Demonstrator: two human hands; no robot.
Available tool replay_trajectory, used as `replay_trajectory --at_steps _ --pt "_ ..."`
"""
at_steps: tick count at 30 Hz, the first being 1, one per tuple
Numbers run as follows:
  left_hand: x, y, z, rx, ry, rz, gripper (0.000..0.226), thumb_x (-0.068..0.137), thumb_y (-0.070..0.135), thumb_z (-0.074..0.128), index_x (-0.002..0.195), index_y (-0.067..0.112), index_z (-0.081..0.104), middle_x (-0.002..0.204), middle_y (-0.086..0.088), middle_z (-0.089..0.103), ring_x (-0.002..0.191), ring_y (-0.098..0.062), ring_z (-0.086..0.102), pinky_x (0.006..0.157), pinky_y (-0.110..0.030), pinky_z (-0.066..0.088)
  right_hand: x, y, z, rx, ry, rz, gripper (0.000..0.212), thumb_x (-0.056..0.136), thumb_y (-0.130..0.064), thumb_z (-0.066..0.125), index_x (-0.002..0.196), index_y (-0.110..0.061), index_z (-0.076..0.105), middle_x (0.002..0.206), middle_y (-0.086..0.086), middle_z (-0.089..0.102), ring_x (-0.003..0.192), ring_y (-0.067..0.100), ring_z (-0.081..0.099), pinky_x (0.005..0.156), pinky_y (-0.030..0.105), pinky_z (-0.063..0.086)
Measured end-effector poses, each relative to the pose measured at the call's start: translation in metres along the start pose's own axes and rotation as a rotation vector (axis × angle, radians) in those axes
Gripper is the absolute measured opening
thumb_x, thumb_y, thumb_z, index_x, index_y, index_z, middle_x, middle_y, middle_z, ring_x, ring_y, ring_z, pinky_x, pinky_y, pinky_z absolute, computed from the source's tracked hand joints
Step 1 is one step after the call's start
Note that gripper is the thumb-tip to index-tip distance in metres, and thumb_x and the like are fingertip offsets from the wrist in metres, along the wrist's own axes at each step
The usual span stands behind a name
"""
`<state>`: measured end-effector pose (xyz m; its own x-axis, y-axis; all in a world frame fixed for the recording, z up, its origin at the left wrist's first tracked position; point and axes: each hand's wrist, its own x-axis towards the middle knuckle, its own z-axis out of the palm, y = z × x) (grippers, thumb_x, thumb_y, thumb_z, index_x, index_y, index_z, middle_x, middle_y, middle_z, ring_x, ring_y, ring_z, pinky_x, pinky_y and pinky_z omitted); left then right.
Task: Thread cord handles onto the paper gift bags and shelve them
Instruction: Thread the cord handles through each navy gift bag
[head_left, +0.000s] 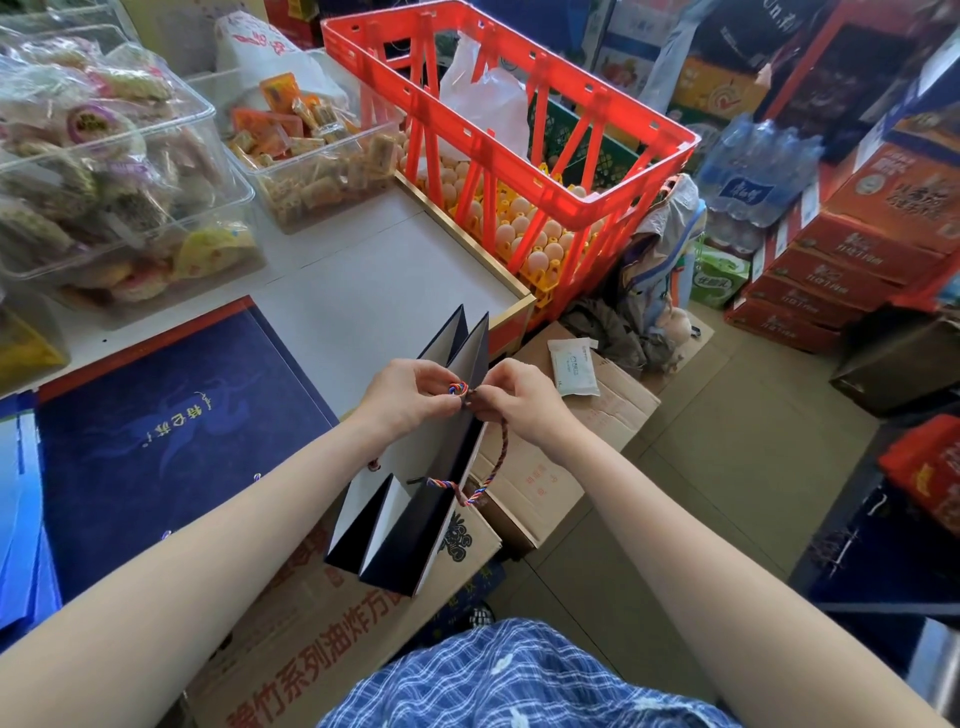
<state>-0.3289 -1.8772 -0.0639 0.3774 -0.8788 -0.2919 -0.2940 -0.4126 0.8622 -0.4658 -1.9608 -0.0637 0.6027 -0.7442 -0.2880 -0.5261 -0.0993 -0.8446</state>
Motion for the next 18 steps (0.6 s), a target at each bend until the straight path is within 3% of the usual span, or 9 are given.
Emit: replay_trajectory --at_steps 4,6,8,11,15,18 --pt "-0.0018 -0.0013 0.0029 0.135 0.06 0.048 0.02 0.079 0.016 0.072 0.099 0.016 0.069 0.088 -0.003 0.069 0.081 -0.013 0.064 0.078 -0.025 0.05 -0.0055 -0.0015 -0.0007 0.215 -0.037 0.056 0.016 0.099 -0.007 0.04 0.085 -0.014 0.044 0.092 0.01 0.068 0.081 0.02 0.069 0.074 0.029 0.058" --pt "-0.0029 -0.0007 0.0037 0.148 0.08 0.057 0.02 0.079 0.016 0.072 0.099 0.017 0.069 0.088 -0.004 0.07 0.081 -0.014 0.065 0.076 -0.023 0.05 -0.0062 -0.0001 -0.0012 0.238 -0.046 0.053 0.015 0.099 -0.006 0.041 0.087 -0.014 0.044 0.091 0.01 0.068 0.082 0.02 0.069 0.074 0.029 0.058" --pt "-0.004 0.0011 0.0036 0.149 0.082 0.074 0.019 0.08 0.015 0.072 0.099 0.018 0.068 0.087 -0.007 0.071 0.079 -0.016 0.066 0.077 -0.025 0.051 -0.0055 0.0034 -0.0034 0.247 -0.056 0.044 0.004 0.096 -0.008 0.049 0.096 -0.011 0.048 0.092 0.012 0.07 0.083 0.02 0.07 0.076 0.031 0.058" --pt "-0.0043 0.0029 0.0031 0.149 0.064 0.09 0.019 0.08 0.013 0.071 0.098 0.019 0.067 0.088 -0.009 0.071 0.08 -0.019 0.067 0.082 -0.03 0.053 -0.0022 0.0038 -0.005 0.09 -0.066 0.029 0.031 0.085 -0.018 0.068 0.112 -0.009 0.056 0.096 0.009 0.071 0.084 0.019 0.07 0.08 0.034 0.058" --pt "-0.0044 0.0044 0.0062 0.122 0.041 0.102 0.02 0.08 0.014 0.071 0.099 0.02 0.067 0.088 -0.008 0.07 0.082 -0.02 0.068 0.084 -0.035 0.054 0.0011 -0.0004 -0.0006 -0.092 0.035 -0.014 0.014 0.083 -0.017 0.07 0.093 -0.008 0.069 0.089 0.01 0.071 0.078 0.021 0.068 0.08 0.04 0.057" --pt "-0.0047 0.0035 0.0063 0.122 0.032 0.099 0.02 0.082 0.013 0.07 0.1 0.018 0.066 0.087 -0.006 0.069 0.077 -0.014 0.066 0.081 -0.027 0.052 0.0024 0.0033 0.0014 -0.117 0.039 -0.038 0.007 0.086 -0.017 0.066 0.081 -0.014 0.062 0.088 0.01 0.069 0.082 0.022 0.067 0.08 0.043 0.056"
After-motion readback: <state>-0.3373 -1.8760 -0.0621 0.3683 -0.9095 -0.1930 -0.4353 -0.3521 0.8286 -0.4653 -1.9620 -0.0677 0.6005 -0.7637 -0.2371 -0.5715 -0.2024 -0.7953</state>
